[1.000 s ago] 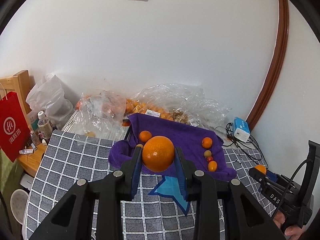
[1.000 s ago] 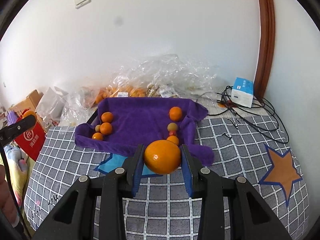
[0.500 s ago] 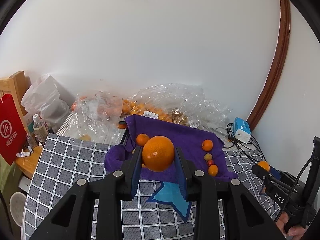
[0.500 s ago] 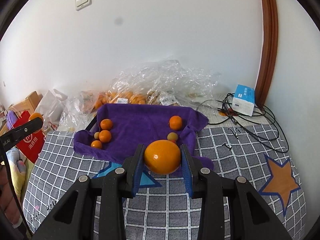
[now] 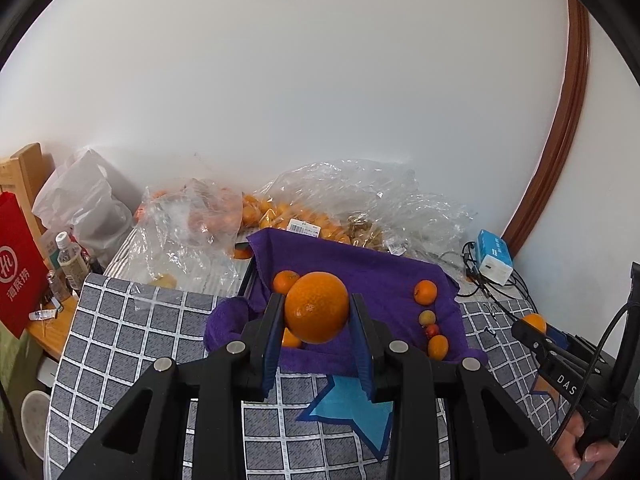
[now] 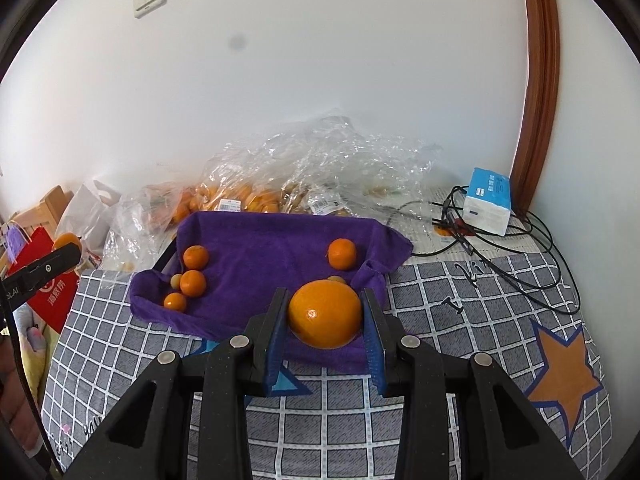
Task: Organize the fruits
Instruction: 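Carry both held oranges up and over the purple towel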
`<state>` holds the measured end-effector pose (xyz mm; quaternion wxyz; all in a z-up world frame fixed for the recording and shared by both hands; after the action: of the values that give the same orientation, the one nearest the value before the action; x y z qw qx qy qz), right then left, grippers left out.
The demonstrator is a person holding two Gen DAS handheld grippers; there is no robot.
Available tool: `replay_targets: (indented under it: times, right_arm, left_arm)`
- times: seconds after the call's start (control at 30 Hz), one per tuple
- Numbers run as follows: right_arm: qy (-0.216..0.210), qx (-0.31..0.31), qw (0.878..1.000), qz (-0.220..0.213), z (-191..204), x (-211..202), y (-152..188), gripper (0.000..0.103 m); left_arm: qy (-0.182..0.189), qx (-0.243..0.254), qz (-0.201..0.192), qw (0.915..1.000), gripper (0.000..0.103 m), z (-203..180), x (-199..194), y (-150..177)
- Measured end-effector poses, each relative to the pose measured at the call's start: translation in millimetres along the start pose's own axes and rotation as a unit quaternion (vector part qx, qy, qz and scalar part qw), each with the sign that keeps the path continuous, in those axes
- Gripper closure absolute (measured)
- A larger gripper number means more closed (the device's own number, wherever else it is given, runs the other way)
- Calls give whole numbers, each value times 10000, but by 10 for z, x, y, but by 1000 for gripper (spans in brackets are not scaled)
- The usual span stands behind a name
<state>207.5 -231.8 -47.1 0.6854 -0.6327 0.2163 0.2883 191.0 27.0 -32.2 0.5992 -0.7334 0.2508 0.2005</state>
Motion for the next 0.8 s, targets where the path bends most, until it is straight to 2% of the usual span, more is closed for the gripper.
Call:
replay_targets:
  times: [0.8]
  right_arm:
    - [45, -60, 9995, 304, -10, 660, -96, 68]
  left_arm:
    - [36, 127, 367, 9992, 73, 48, 645, -92]
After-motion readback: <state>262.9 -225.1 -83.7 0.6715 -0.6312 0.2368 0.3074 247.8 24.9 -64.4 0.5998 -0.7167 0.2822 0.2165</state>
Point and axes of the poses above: each gripper's, at about its wrist camera, not at the fingertips, and x roughly the way its jaws point, z to its left, y to its underside, the point moved 4 cm from there along x, roughly the way its jaws point
